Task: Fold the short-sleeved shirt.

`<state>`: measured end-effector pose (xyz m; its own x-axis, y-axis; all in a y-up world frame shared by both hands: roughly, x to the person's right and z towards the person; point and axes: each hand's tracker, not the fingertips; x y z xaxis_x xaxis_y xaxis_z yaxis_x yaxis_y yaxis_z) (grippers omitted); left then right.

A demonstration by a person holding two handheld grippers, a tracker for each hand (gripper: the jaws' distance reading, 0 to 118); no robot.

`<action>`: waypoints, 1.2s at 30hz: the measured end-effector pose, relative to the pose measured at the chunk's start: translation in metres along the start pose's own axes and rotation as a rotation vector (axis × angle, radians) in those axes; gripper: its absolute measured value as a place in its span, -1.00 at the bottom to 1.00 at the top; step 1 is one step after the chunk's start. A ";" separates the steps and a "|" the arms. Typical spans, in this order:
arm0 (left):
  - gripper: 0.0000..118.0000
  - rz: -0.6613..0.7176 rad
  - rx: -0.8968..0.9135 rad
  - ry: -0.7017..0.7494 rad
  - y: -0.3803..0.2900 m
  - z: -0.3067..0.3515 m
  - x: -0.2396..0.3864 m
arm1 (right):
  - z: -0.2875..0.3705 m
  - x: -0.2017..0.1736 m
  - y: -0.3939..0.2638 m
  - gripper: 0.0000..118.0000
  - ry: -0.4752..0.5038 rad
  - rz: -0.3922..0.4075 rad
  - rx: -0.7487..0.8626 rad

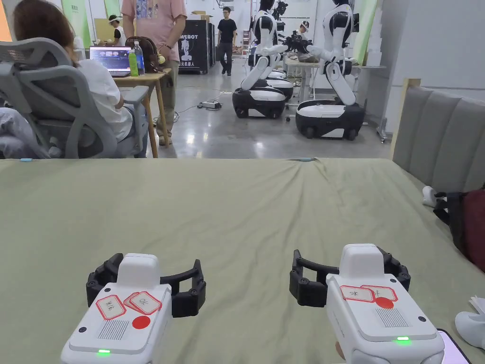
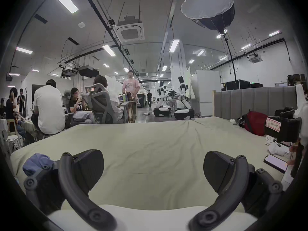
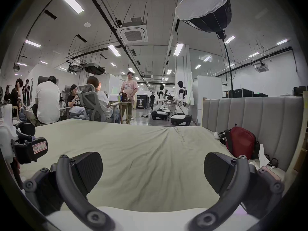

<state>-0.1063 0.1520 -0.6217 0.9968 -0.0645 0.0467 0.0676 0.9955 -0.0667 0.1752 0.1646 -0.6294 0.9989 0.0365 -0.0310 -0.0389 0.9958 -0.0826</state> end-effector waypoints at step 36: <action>1.00 -0.021 0.011 0.016 0.001 0.017 0.005 | 0.014 -0.007 0.026 1.00 0.074 -0.216 -0.172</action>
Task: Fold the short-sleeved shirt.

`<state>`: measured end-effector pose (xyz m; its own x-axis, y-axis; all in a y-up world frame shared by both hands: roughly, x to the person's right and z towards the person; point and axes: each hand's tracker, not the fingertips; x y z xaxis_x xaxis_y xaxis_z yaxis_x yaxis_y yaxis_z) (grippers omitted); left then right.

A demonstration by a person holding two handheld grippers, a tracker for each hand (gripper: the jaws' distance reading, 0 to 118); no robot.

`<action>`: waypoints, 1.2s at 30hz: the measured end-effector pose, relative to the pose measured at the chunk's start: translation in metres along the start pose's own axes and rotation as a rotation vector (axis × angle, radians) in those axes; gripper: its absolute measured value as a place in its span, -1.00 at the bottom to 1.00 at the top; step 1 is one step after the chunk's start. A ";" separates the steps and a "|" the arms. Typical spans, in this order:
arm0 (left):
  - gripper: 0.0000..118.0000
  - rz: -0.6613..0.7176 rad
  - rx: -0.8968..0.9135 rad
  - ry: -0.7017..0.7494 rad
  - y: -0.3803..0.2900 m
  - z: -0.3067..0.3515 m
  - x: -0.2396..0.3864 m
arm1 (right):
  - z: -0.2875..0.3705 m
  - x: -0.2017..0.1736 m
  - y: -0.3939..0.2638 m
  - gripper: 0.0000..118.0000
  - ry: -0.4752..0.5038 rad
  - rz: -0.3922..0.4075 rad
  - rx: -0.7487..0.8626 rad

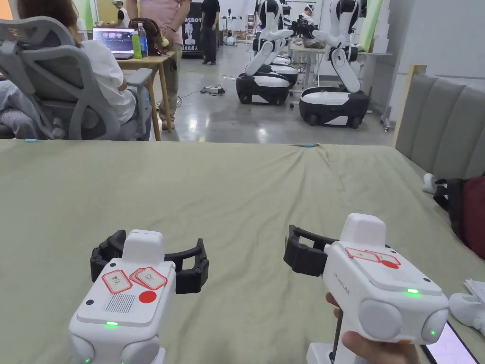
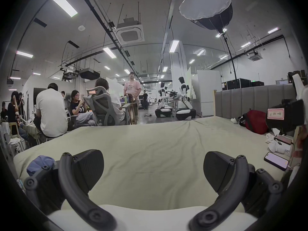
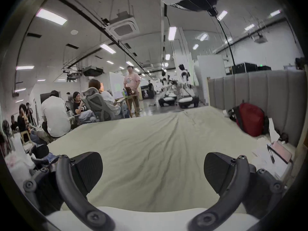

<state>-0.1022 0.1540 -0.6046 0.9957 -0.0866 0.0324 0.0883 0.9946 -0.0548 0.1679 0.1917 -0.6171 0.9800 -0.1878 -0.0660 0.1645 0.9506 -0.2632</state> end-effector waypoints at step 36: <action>1.00 -0.018 -0.015 0.006 -0.001 -0.006 -0.001 | 0.000 -0.017 0.002 1.00 -0.077 0.181 0.002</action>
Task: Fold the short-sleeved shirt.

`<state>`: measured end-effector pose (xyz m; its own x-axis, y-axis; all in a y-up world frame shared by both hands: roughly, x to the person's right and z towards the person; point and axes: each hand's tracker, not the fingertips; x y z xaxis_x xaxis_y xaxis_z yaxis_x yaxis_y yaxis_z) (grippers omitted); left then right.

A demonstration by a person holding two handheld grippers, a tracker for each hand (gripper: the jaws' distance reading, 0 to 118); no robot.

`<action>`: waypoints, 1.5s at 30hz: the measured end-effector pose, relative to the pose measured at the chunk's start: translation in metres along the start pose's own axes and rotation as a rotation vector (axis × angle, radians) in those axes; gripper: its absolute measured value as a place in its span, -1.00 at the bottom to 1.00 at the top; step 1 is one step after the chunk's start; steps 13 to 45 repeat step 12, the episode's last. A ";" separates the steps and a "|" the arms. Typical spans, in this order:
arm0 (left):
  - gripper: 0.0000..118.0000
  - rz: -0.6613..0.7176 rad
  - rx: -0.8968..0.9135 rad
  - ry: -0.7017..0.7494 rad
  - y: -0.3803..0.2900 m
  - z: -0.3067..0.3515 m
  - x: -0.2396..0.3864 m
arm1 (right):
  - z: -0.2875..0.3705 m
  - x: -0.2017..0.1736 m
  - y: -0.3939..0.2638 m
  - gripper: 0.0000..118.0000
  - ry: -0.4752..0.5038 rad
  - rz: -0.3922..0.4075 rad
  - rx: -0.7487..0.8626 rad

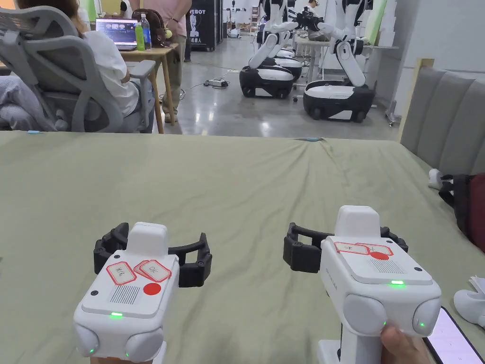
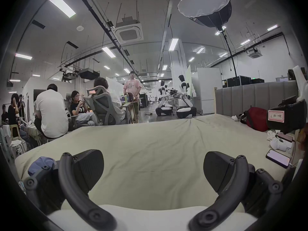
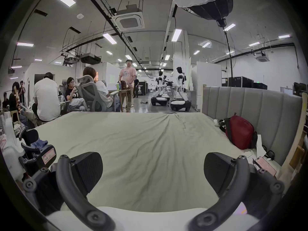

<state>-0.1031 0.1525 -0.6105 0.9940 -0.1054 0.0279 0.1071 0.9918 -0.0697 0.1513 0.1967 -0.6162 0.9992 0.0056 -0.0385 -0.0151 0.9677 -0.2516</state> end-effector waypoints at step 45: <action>1.00 0.001 0.004 -0.005 -0.001 0.001 0.002 | 0.000 0.007 -0.001 1.00 0.019 0.003 0.048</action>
